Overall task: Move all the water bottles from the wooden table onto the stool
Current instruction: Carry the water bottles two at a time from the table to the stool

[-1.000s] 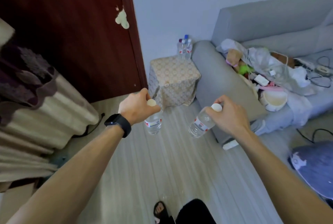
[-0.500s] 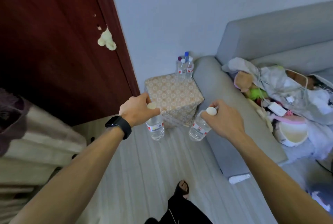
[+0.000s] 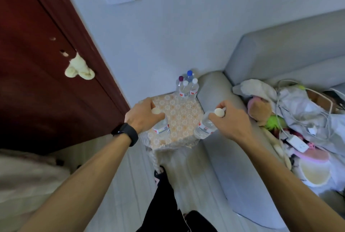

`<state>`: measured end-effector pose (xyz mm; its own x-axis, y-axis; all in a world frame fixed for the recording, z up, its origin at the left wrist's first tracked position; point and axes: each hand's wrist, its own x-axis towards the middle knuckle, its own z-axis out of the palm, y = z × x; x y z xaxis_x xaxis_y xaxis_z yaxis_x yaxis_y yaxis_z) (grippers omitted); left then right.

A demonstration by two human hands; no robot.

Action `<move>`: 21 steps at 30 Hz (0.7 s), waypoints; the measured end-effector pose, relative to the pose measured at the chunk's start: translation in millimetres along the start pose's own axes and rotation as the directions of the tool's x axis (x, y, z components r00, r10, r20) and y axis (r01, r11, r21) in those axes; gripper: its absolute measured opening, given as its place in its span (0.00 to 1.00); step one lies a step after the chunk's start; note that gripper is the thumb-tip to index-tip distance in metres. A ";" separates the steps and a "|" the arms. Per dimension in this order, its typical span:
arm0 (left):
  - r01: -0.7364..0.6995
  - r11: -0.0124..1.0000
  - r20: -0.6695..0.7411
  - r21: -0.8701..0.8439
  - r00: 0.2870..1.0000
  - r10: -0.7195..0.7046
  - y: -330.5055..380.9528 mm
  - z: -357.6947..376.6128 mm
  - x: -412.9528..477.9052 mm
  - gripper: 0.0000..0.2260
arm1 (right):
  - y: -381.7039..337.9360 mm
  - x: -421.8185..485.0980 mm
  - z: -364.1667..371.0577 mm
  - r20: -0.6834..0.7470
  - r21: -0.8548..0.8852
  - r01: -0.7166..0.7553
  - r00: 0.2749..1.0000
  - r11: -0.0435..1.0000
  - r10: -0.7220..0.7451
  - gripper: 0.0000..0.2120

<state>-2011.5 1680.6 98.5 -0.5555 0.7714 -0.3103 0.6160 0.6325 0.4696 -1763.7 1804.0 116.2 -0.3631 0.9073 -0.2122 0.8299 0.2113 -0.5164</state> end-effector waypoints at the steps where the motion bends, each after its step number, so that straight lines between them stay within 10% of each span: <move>1: -0.004 1.000 0.007 -0.004 1.000 0.004 2.1 -0.2 16.9 0.16 | -1.5 13.8 1.0 0.010 -0.003 -0.018 1.000 1.000 0.018 0.13; 12: -0.035 0.994 0.160 0.100 0.987 0.018 46.2 35.8 167.5 0.17 | 31.2 163.3 11.1 0.137 -0.054 -0.089 0.986 0.995 0.096 0.12; 21: 0.138 0.978 0.243 0.159 0.954 -0.174 81.8 118.0 228.3 0.19 | 92.1 289.7 51.4 0.368 -0.260 0.275 0.914 0.926 -0.168 0.12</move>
<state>-2022.0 1916.7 -31.5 -0.5017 0.6430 -0.5787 0.6145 0.7357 0.2847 -1814.2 2067.5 -35.5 -0.6277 0.6601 -0.4125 0.7784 0.5395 -0.3211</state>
